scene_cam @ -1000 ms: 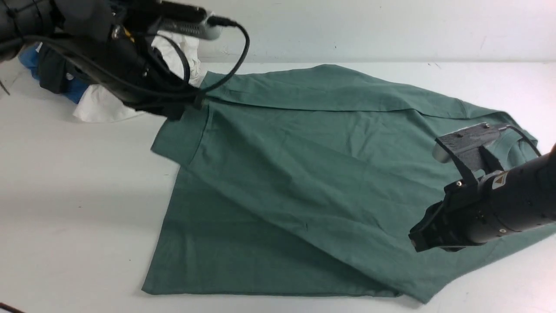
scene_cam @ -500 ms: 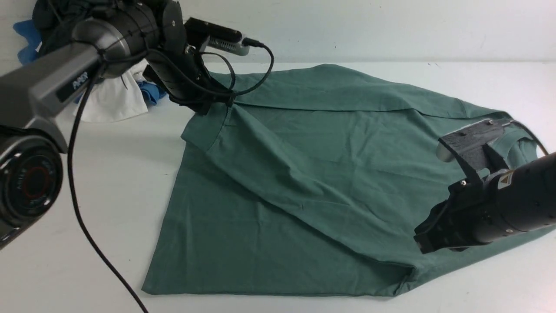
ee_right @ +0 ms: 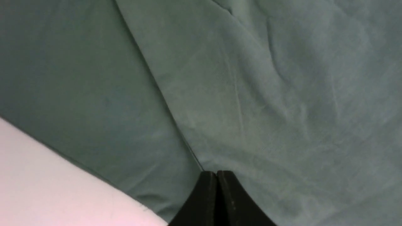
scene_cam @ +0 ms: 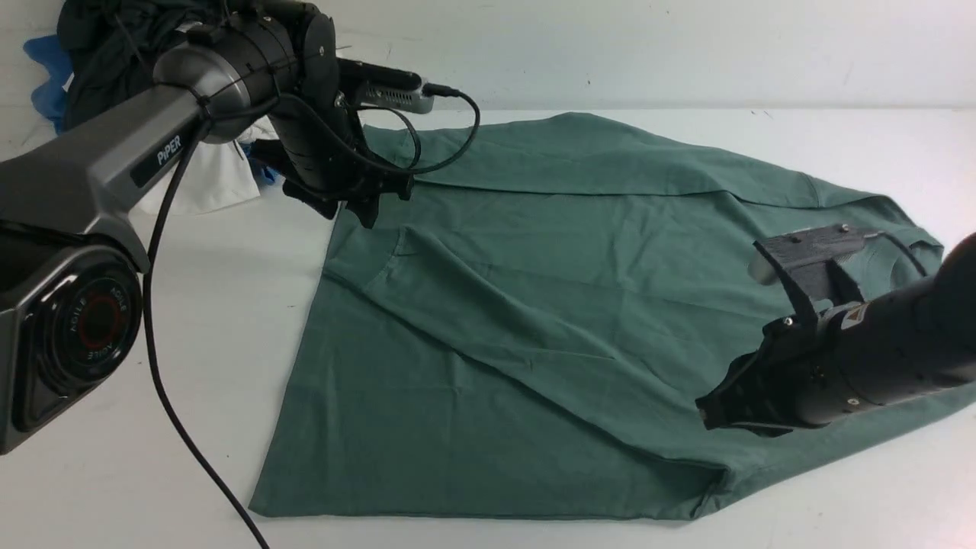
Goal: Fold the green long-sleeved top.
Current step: Use the left arm to clamp the cuff farthest from it, then use the left arm to drag and drop the cuff onto the cuff closest to the left arm, then use both arms simultaneously to clamp the lower edge of the clothing fabric
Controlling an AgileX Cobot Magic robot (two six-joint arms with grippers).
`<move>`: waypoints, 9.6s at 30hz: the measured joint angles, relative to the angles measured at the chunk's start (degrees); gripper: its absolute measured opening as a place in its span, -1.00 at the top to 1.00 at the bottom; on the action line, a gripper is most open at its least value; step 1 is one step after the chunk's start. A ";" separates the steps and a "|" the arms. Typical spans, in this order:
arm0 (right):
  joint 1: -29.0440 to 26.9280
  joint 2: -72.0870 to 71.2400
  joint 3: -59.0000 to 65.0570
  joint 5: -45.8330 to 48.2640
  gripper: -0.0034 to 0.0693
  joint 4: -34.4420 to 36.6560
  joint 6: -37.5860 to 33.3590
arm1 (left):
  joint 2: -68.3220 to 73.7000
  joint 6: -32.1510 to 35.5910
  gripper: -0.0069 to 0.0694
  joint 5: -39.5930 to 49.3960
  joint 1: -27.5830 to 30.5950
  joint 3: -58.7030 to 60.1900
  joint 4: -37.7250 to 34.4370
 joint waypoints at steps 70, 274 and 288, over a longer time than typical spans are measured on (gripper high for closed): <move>0.00 13.18 -0.60 8.52 0.93 11.45 -11.12 | 12.54 7.25 -0.30 -27.65 11.31 -5.68 -17.15; -17.30 55.52 -74.18 6.48 0.87 -20.34 7.28 | -14.82 8.71 0.16 0.16 -5.57 38.28 -5.70; -18.62 56.15 -80.69 8.88 0.88 -21.32 7.28 | -14.28 5.38 0.28 1.38 -5.62 37.74 -2.85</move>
